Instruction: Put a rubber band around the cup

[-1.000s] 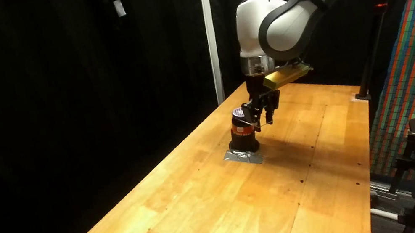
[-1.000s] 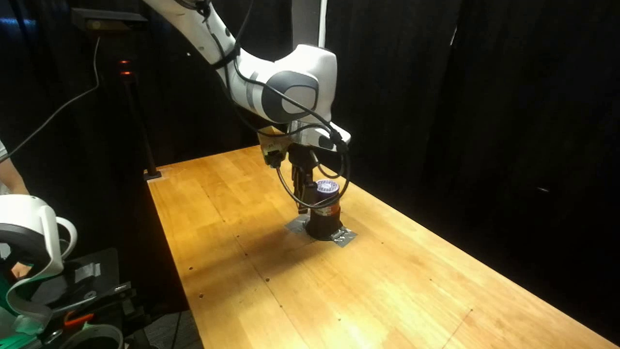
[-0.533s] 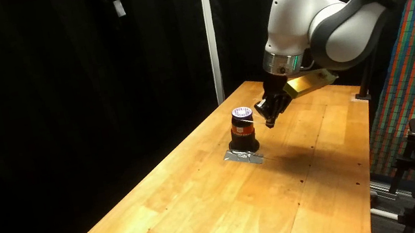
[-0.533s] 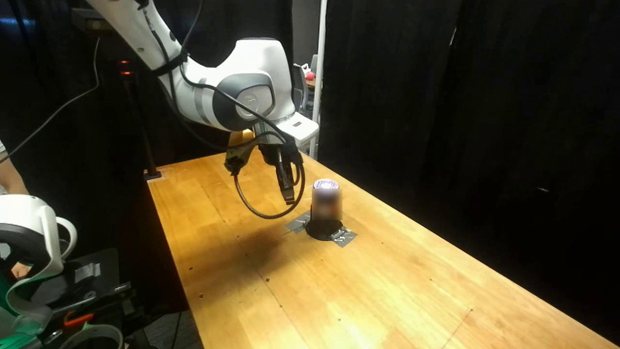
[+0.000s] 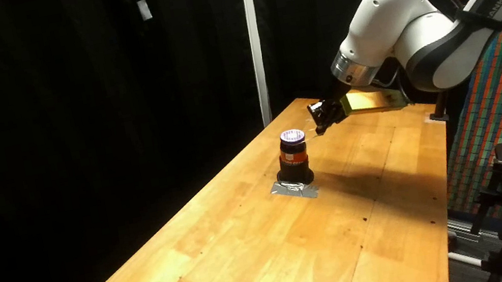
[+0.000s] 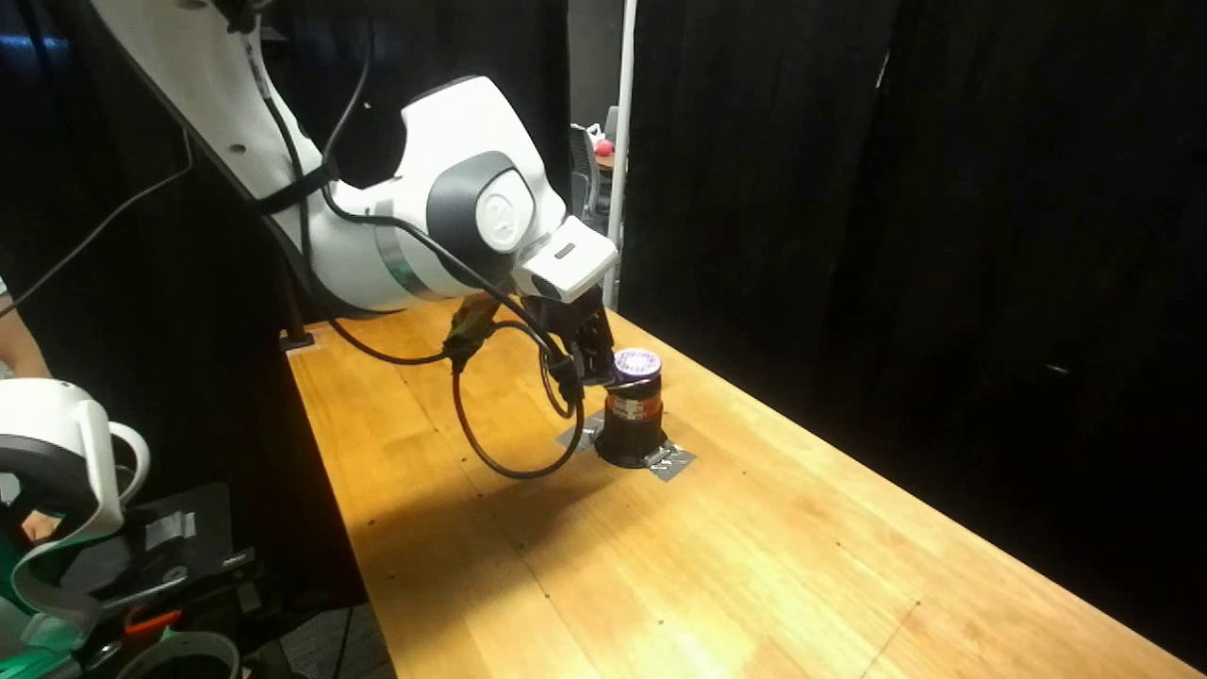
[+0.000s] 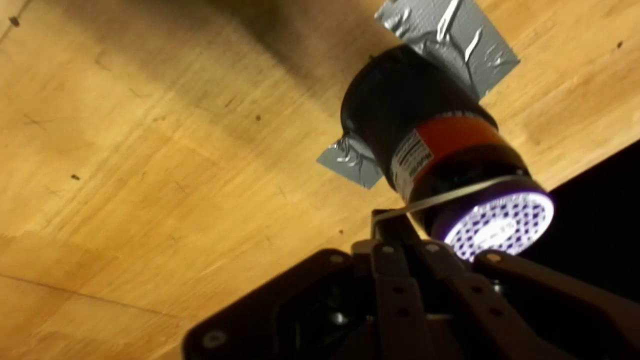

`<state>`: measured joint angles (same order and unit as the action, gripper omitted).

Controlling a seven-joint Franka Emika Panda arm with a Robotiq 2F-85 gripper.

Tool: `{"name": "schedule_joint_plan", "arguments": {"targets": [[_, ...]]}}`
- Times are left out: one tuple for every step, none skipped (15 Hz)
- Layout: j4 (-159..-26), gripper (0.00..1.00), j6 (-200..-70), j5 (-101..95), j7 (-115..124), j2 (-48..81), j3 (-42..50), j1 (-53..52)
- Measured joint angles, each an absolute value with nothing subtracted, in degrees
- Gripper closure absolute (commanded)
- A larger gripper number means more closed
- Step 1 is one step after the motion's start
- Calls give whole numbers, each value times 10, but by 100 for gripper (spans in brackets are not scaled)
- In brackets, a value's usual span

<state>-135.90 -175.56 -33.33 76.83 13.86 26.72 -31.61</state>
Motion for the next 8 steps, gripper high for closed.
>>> {"name": "schedule_joint_plan", "arguments": {"targets": [[-1352, 95, -1764, -362, 807, 144, 310, -347], [-1344, 95, -1773, -390, 848, 152, 355, -383], [-1338, 94, -1781, -413, 887, 161, 397, -421], [-1334, 96, -1789, -436, 929, 173, 439, -463], [-1333, 95, -1794, -454, 967, 184, 472, -500], [-1333, 94, -1796, -467, 1001, 197, 501, -536], [-1333, 94, -1798, -473, 1029, 210, 524, -569], [-1334, 95, -1799, -477, 1053, 223, 543, -597]]}}
